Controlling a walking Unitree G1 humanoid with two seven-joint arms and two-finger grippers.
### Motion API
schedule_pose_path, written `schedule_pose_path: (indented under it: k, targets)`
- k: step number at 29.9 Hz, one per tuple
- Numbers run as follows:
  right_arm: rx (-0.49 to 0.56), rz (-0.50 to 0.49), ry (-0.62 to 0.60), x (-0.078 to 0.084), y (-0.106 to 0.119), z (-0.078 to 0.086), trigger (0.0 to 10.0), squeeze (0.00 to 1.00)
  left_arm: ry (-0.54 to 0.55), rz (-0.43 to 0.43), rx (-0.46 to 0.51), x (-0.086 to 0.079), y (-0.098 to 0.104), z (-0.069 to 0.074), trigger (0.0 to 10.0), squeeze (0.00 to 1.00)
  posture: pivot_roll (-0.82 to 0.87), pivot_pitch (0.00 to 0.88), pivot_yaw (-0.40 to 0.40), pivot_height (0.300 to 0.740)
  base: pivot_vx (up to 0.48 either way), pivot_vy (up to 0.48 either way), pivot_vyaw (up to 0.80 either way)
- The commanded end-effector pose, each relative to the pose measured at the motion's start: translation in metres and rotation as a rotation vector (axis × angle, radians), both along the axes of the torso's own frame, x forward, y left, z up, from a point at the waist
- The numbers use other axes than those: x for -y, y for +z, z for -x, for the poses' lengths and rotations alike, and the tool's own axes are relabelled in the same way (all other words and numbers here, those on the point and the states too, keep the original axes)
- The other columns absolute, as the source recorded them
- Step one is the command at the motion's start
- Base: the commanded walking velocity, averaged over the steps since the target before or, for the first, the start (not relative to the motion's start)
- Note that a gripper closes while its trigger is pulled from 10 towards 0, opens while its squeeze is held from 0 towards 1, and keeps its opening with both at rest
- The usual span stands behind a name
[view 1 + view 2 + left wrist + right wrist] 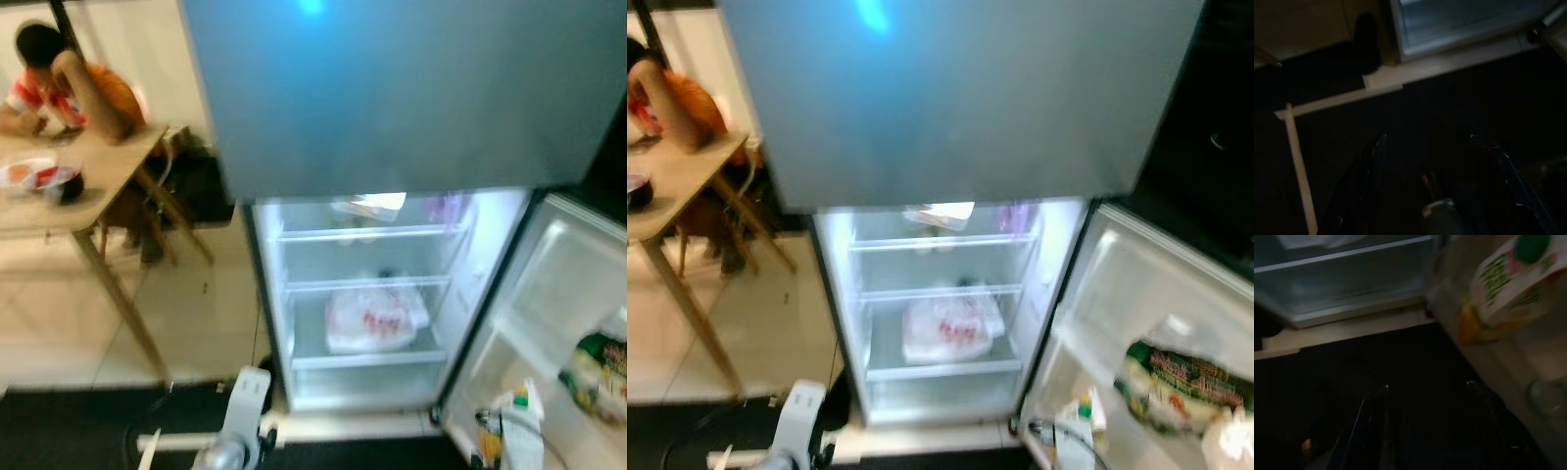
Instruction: Restocking fridge
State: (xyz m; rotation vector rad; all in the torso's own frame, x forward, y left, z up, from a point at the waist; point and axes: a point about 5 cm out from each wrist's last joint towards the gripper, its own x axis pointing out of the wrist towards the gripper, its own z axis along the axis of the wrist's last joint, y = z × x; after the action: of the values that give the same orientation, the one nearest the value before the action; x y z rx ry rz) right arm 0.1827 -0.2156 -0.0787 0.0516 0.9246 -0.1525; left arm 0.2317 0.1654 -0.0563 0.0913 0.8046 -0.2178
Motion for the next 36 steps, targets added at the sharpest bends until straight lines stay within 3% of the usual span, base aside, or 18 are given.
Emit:
schedule_pose_path:
  k: [1,19,25,36]
  targets:
    - [0.004,0.006,-0.003,0.0024,0.0011,-0.0012,10.0,0.00,0.017,-0.003,-0.018,-0.0032,-0.0024,0.0036,10.0,0.00,-0.09,0.000,0.016,0.740,-0.255,0.000,0.00]
    - [0.000,0.005,-0.001,0.0026,0.0013,-0.0016,10.0,0.00,-0.014,-0.014,-0.034,-0.0008,-0.0024,0.0027,10.0,0.00,-0.09,0.000,0.014,0.740,-0.014,0.000,0.00]
    - [-0.001,0.006,-0.003,0.0029,0.0012,-0.0013,10.0,0.00,-0.023,-0.028,-0.036,-0.0008,-0.0027,0.0030,10.0,0.00,-0.09,0.003,0.016,0.740,0.000,-0.480,0.00]
    - [-0.005,0.006,-0.005,0.0035,0.0006,0.0000,10.0,0.00,-0.024,-0.041,-0.025,-0.0019,-0.0026,0.0031,10.0,0.00,-0.09,0.004,0.015,0.740,0.000,0.000,0.00]
